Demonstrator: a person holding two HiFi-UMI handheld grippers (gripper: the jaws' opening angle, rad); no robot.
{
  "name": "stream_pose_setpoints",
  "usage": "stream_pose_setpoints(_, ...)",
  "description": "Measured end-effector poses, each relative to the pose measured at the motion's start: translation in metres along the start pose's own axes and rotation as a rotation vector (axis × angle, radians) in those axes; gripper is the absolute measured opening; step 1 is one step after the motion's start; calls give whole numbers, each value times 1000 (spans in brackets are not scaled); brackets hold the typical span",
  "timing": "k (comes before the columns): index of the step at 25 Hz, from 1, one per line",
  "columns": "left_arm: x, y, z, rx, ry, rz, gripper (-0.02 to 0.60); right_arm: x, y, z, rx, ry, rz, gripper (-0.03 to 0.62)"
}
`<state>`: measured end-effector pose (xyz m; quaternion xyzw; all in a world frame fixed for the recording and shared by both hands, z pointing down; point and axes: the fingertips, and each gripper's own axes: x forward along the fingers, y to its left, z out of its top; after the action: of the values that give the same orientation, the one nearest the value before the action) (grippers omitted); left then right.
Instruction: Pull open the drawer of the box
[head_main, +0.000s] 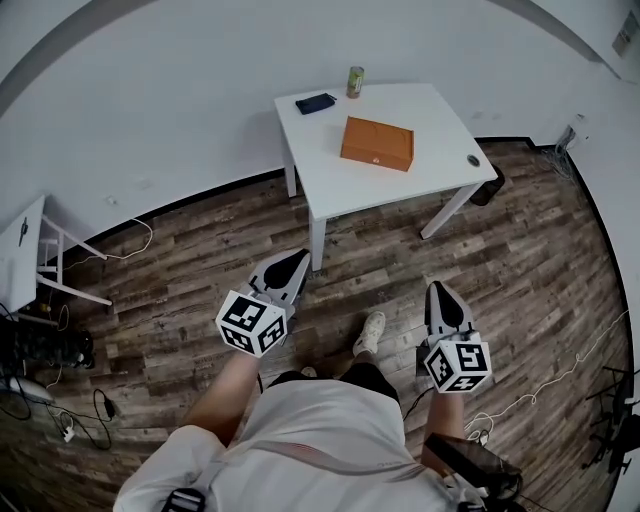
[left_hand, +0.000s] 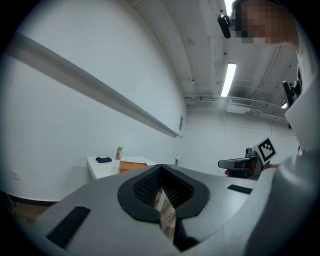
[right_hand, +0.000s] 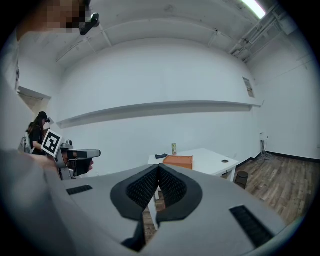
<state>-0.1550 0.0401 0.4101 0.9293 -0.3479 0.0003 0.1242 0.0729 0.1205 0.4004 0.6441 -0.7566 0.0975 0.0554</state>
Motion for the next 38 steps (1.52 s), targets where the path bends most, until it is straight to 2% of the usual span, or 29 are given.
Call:
stream_pose_setpoints(9, 110, 30, 19, 16, 10, 54, 9, 102, -79, 23, 24, -3, 67, -8)
stream_pose_setpoints(18, 237, 46, 33, 27, 47, 147, 9, 204, -175, 50, 28, 19, 174, -8)
stream_pose_setpoints(23, 287, 53, 33, 23, 57, 207, 9, 241, -213, 50, 33, 48, 223, -8)
stream_pose_setpoints(30, 317, 76, 18, 8, 102, 218, 9, 274, -218, 30, 68, 102, 232, -8)
stream_pose_setpoints(35, 330, 94, 14, 19, 110, 175, 9, 281, -209, 23, 72, 131, 181, -8)
stream_pose_setpoints(38, 339, 108, 2, 18, 148, 144, 9, 287, -204, 18, 90, 146, 140, -8)
